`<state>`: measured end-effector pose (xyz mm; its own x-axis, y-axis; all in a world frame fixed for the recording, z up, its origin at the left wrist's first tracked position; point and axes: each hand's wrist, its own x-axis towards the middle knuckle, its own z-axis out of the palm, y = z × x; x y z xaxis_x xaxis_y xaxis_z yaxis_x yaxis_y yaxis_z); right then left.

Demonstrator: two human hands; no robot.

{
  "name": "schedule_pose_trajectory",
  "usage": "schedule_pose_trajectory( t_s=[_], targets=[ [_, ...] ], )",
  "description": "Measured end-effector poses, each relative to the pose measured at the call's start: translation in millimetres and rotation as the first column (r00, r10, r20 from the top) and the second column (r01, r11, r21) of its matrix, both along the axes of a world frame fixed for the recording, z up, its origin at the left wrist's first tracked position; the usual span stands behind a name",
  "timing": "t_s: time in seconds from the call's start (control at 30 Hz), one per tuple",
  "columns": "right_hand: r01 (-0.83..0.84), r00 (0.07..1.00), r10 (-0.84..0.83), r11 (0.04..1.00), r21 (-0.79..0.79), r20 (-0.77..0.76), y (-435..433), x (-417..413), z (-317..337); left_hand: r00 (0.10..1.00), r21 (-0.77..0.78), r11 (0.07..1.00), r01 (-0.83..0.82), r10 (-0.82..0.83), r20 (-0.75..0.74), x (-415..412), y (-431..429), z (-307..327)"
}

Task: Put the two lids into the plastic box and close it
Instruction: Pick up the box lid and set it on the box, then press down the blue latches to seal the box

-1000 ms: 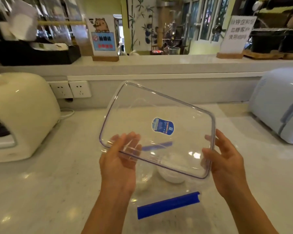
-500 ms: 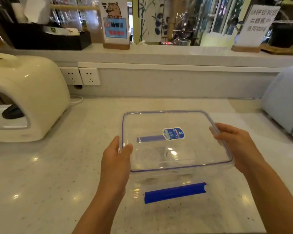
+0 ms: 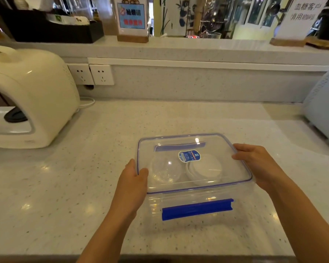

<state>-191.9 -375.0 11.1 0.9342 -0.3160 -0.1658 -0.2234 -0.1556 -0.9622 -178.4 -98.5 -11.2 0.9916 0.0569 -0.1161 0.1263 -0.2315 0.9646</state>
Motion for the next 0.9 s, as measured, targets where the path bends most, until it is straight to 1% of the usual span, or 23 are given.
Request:
schedule_pose_trajectory(
  t_s=[0.17,0.3,0.43,0.5,0.6,0.7,0.8,0.9],
  targets=[
    [0.013,1.0,-0.013,1.0,-0.006,0.025,4,-1,-4,0.999,0.004,1.0,0.026,-0.026,0.019,-6,-2,-2],
    [0.03,0.998,-0.03,1.0,0.005,0.048,6,-5,-12,0.996,0.076,0.994,0.079,-0.082,0.046,-9,-2,-4],
    [0.076,0.994,-0.079,0.996,0.042,0.071,6,-11,-16,0.99,0.21,0.969,0.127,-0.136,0.032,-12,-2,2],
    [0.072,0.994,-0.077,0.996,0.058,0.082,3,-14,-14,0.991,0.241,0.962,0.129,-0.136,0.011,-13,-3,5],
    [0.069,0.995,-0.072,0.997,0.033,0.076,2,-16,-16,0.992,0.258,0.958,0.124,-0.13,0.003,-15,-5,6],
    [0.07,0.996,-0.069,0.997,-0.014,0.051,6,-19,-23,0.992,0.303,0.948,0.098,-0.117,0.042,-22,-5,0],
    [0.082,0.995,-0.08,0.996,-0.031,0.06,8,-22,-30,0.98,0.369,0.923,0.105,-0.158,0.117,-30,-5,-7],
    [0.072,0.995,-0.07,0.997,-0.032,0.076,9,-27,-35,0.977,0.413,0.906,0.098,-0.166,0.133,-30,-2,-11]
  ],
)
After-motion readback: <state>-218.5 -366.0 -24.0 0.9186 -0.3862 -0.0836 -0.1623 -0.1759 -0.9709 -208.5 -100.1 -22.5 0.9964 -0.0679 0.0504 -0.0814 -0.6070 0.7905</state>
